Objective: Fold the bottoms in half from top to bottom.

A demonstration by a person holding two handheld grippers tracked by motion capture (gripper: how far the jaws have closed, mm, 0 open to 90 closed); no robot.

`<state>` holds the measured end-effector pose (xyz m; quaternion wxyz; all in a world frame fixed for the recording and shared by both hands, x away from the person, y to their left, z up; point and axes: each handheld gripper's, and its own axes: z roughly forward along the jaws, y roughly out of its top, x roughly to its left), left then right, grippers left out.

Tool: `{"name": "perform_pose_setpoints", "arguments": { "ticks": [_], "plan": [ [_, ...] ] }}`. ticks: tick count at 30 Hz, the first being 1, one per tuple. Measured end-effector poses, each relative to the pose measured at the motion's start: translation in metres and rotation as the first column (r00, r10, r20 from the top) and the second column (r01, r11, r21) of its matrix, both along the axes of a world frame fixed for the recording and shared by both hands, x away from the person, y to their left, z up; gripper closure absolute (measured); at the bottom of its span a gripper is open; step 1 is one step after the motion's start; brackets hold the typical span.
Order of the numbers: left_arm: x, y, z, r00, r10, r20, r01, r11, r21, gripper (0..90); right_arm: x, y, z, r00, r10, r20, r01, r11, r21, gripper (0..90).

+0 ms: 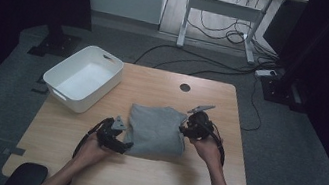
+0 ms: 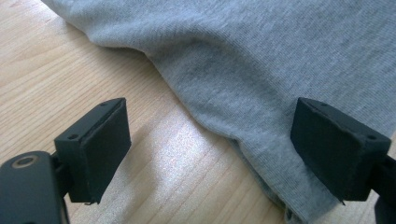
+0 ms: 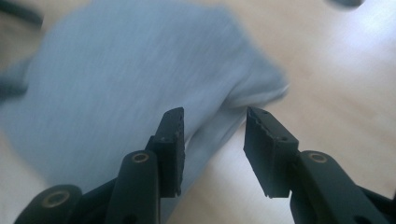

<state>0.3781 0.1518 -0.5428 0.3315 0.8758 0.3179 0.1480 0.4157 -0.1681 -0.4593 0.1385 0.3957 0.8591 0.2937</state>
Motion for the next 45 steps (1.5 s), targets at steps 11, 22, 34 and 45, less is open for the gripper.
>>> {"name": "perform_pose_setpoints", "arguments": {
  "ticks": [11, 22, 34, 45],
  "plan": [
    [0.0, 0.001, -0.001, 0.9998, 0.014, -0.013, -0.014, 0.9998, -0.016, 12.0, -0.021, -0.001, -0.032, 0.9991, -0.009, -0.042, 0.008, 1.0, -0.007, 86.2],
    [0.0, 0.002, -0.001, 0.9997, 0.015, -0.019, -0.015, 0.9996, -0.026, 12.2, -0.03, -0.016, -0.053, 0.9952, -0.042, -0.089, 0.042, 0.999, -0.003, 86.2],
    [-0.005, -0.005, 0.001, 0.9992, -0.03, -0.028, 0.029, 0.9993, -0.022, 14.5, -0.044, -0.022, -0.032, 0.9986, -0.053, -0.007, 0.053, 0.995, 0.079, 42.0],
    [-0.019, -0.004, 0.018, 0.9971, -0.074, -0.017, 0.072, 0.9949, -0.07, 13.1, -0.065, -0.04, -0.035, 0.9944, -0.097, 0.043, 0.092, 0.989, 0.114, 27.5]
  ]
}}
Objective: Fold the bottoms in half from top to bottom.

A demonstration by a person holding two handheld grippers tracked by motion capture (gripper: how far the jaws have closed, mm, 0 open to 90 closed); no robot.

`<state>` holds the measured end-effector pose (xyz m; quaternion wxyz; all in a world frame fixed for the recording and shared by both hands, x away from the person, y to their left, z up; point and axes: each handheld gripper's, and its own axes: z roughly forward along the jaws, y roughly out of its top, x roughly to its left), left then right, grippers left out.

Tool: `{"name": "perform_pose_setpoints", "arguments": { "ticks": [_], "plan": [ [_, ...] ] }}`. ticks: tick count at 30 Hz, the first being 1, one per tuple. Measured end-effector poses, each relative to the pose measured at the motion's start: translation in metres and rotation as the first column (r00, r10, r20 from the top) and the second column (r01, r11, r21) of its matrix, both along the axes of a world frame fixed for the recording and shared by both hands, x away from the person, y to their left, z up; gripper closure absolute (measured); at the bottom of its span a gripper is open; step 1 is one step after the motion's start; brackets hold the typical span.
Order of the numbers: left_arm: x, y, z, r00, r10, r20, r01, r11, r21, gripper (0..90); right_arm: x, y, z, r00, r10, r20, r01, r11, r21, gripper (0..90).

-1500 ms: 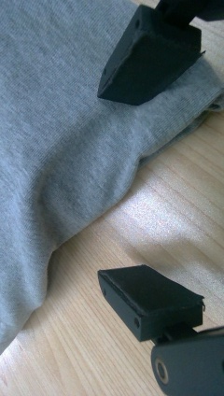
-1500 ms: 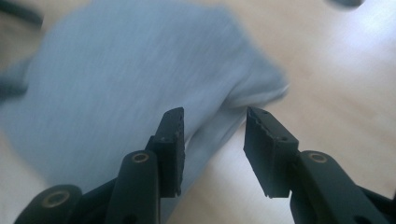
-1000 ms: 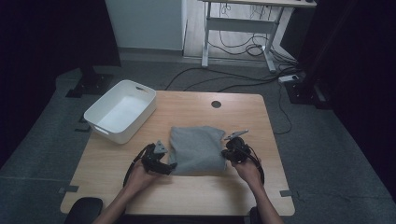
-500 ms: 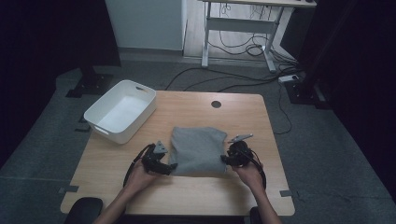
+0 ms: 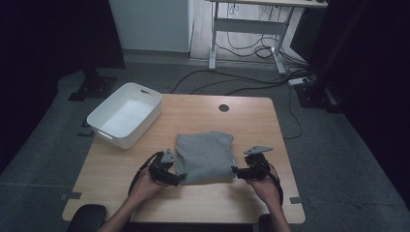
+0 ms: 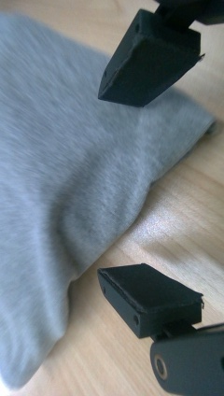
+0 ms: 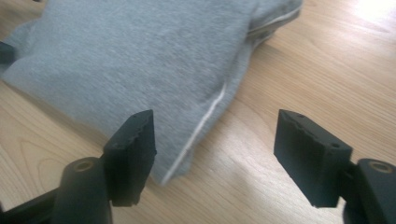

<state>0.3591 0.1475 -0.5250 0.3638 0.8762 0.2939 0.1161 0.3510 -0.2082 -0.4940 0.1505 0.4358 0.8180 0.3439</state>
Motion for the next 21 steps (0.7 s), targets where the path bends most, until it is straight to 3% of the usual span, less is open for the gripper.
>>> {"name": "perform_pose_setpoints", "arguments": {
  "ticks": [6, 9, 12, 16, 19, 21],
  "plan": [
    [-0.009, 0.023, 0.007, 0.9997, 0.025, 0.004, -0.025, 0.9996, 0.013, 9.7, -0.008, -0.011, -0.005, 0.9995, -0.017, 0.028, 0.017, 1.0, 0.012, 18.9],
    [-0.009, 0.034, 0.002, 0.9988, 0.049, 0.0, -0.049, 0.9978, 0.044, 9.0, -0.009, -0.017, -0.014, 0.9986, -0.039, 0.035, 0.039, 0.999, 0.004, 13.6],
    [-0.009, 0.042, -0.005, 0.9977, 0.061, -0.031, -0.058, 0.9955, 0.075, 6.6, -0.01, -0.022, -0.023, 0.9973, -0.064, 0.036, 0.064, 0.998, 0.001, 13.3],
    [-0.008, 0.045, -0.016, 0.9961, 0.082, -0.03, -0.078, 0.9874, 0.138, 3.6, -0.009, -0.028, -0.036, 0.9956, -0.09, 0.027, 0.09, 0.996, 0.003, 9.6],
    [-0.004, 0.048, -0.019, 0.9946, 0.087, -0.057, -0.081, 0.992, 0.096, 1.0, -0.008, -0.03, -0.044, 0.9946, -0.1, 0.027, 0.1, 0.995, -0.007, 7.2],
    [-0.003, 0.049, -0.022, 0.9949, 0.088, -0.05, -0.084, 0.9935, 0.076, 0.0, -0.008, -0.031, -0.049, 0.9942, -0.104, 0.025, 0.104, 0.995, -0.008, 5.7]
  ]
}}
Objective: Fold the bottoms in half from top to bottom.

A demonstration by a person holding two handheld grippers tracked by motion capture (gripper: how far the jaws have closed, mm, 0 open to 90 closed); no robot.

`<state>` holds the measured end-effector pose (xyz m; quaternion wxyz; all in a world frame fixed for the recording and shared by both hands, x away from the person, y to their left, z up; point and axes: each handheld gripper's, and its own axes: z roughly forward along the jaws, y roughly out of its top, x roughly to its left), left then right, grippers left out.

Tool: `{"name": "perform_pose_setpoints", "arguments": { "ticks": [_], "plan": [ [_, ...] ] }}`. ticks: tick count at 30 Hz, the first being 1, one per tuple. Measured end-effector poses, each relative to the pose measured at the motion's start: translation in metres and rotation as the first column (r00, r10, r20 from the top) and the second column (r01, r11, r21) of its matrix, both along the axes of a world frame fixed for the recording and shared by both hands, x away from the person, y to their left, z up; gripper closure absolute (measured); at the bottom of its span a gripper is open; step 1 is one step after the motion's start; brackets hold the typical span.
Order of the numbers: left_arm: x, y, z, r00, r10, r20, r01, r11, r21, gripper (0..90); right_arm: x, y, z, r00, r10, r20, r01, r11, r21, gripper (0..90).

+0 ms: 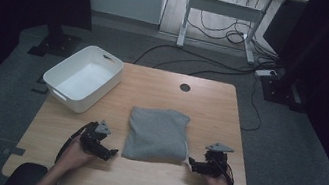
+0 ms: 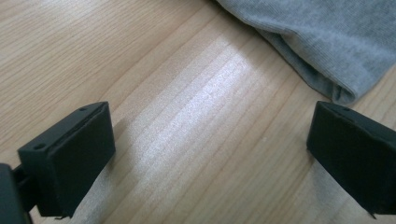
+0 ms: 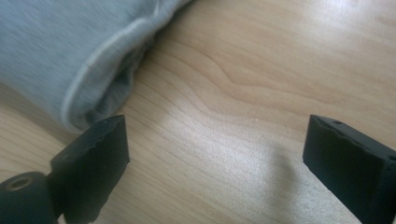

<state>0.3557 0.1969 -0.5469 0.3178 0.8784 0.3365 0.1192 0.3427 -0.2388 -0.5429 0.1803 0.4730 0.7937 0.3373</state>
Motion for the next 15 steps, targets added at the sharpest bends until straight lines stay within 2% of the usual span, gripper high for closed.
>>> {"name": "perform_pose_setpoints", "arguments": {
  "ticks": [2, 4, 8, 15],
  "plan": [
    [0.001, 0.002, -0.002, 0.9999, 0.001, 0.014, 0.0, 0.9998, -0.019, 0.0, 0.0, 0.0, -0.006, 1.0, 0.004, -0.006, -0.004, 1.0, -0.01, 5.5],
    [0.001, 0.003, -0.002, 0.9999, 0.0, 0.014, 0.001, 0.9998, -0.02, 0.0, 0.0, 0.001, -0.011, 0.9999, 0.011, -0.002, -0.011, 0.999, -0.034, 0.0],
    [0.001, 0.003, -0.002, 0.9999, -0.001, 0.014, 0.001, 0.9998, -0.02, 0.0, -0.001, 0.0, -0.014, 0.9998, 0.007, 0.021, -0.006, 1.0, -0.017, 0.0],
    [0.002, 0.002, -0.002, 0.9999, 0.005, 0.014, -0.005, 0.9998, -0.02, 0.0, -0.001, -0.001, -0.014, 0.9997, 0.009, 0.021, -0.009, 1.0, -0.017, 0.0]
  ]
}}
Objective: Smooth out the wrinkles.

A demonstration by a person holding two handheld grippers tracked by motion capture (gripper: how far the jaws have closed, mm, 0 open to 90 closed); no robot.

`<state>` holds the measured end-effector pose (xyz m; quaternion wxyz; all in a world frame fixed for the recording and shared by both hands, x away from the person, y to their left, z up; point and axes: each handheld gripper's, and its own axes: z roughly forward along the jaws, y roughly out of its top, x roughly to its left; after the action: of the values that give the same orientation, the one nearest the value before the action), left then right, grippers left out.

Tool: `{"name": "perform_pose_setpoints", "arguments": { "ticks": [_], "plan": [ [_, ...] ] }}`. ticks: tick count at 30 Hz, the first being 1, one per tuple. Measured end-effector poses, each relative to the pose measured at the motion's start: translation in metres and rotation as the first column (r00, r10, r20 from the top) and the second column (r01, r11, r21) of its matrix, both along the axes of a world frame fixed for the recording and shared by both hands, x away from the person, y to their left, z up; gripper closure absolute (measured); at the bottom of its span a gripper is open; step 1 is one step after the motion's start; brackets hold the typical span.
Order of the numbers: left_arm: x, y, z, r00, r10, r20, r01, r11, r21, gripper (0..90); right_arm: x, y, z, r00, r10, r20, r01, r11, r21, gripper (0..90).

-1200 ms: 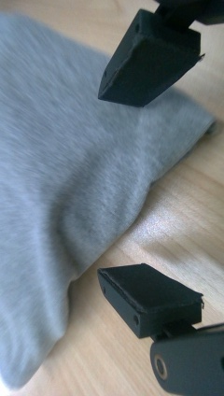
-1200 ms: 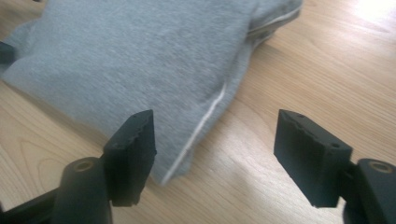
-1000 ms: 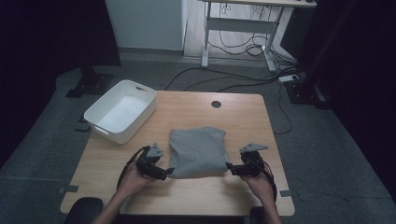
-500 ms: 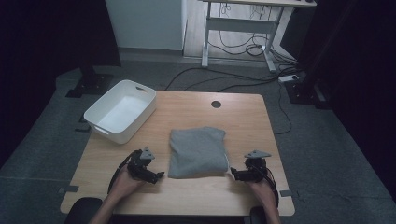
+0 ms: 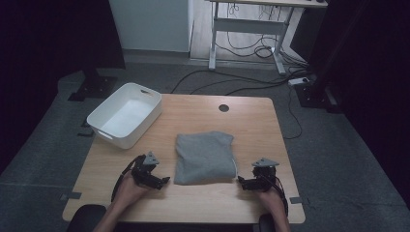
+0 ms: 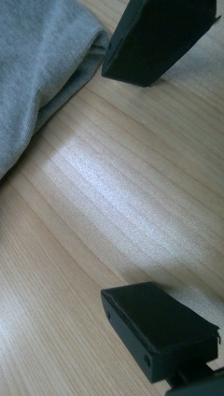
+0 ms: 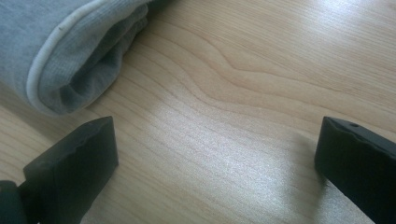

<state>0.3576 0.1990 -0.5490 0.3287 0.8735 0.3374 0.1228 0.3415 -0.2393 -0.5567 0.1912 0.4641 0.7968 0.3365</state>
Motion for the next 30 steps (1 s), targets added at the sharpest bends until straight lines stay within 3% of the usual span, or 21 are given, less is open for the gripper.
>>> {"name": "perform_pose_setpoints", "arguments": {
  "ticks": [5, 7, 8, 10, 14, 19, 22, 25, 26, 29, 30],
  "plan": [
    [0.0, -0.001, 0.002, 0.9999, 0.009, -0.005, -0.009, 1.0, 0.001, 0.6, 0.0, 0.0, 0.001, 0.9997, 0.019, -0.014, -0.019, 1.0, -0.005, 0.0],
    [-0.002, -0.003, 0.006, 0.9999, -0.005, -0.012, 0.005, 0.9998, -0.018, 10.2, -0.001, 0.0, 0.003, 0.9993, 0.026, -0.026, -0.026, 1.0, -0.006, 2.0],
    [-0.003, -0.004, 0.008, 0.9997, -0.017, -0.015, 0.017, 0.9989, -0.043, 14.2, -0.002, 0.0, 0.005, 0.9987, 0.038, -0.033, -0.038, 0.999, 0.004, 4.5],
    [-0.007, -0.008, 0.013, 0.9985, -0.053, -0.011, 0.052, 0.9958, -0.075, 14.1, -0.006, 0.001, 0.009, 0.9976, 0.061, -0.034, -0.06, 0.998, 0.03, 5.9],
    [-0.015, -0.019, 0.019, 0.9916, -0.129, 0.009, 0.13, 0.9877, -0.088, 14.5, -0.014, 0.006, 0.017, 0.9932, 0.112, -0.031, -0.111, 0.993, 0.043, 10.2],
    [-0.017, -0.03, 0.017, 0.985, -0.172, 0.003, 0.172, 0.9815, -0.084, 20.2, -0.023, 0.018, 0.024, 0.9833, 0.177, -0.041, -0.175, 0.983, 0.052, 16.1],
    [-0.017, -0.035, 0.015, 0.9784, -0.206, -0.012, 0.205, 0.9754, -0.082, 29.6, -0.022, 0.024, 0.027, 0.9777, 0.205, -0.043, -0.203, 0.978, 0.053, 24.5],
    [-0.018, -0.043, 0.012, 0.9753, -0.221, -0.01, 0.22, 0.975, -0.029, 38.6, -0.017, 0.029, 0.03, 0.9722, 0.228, -0.052, -0.225, 0.972, 0.059, 36.8],
    [-0.018, -0.045, 0.011, 0.9742, -0.225, -0.01, 0.225, 0.9743, -0.004, 42.8, -0.016, 0.03, 0.03, 0.9717, 0.23, -0.055, -0.226, 0.972, 0.062, 42.5],
    [-0.019, -0.048, 0.011, 0.9725, -0.233, 0.001, 0.233, 0.9725, -0.004, 58.1, -0.01, 0.033, 0.029, 0.9661, 0.247, -0.075, -0.241, 0.967, 0.083, 66.2],
    [-0.019, -0.048, 0.011, 0.9716, -0.237, -0.003, 0.237, 0.9716, -0.001, 62.1, -0.009, 0.033, 0.029, 0.9649, 0.248, -0.086, -0.241, 0.967, 0.089, 69.7]
  ]
}}
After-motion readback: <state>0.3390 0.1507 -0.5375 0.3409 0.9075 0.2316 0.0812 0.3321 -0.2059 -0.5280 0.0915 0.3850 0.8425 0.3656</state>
